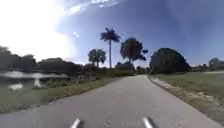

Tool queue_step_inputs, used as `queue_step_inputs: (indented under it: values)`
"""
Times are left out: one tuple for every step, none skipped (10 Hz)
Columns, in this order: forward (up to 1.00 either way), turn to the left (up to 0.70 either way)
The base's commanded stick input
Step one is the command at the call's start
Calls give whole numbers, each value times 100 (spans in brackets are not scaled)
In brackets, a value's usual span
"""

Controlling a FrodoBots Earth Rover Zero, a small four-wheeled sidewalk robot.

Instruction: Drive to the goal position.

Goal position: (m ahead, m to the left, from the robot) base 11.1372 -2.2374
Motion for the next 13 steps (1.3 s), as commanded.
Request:
queue_step_inputs:
  values:
    - [70, 0]
    - [70, 0]
    - [70, 0]
    - [70, 0]
    - [70, 0]
    - [70, 0]
    - [70, 0]
    - [70, 0]
    - [70, 0]
    - [70, 0]
    - [70, 0]
    - [70, 0]
    - [70, 0]
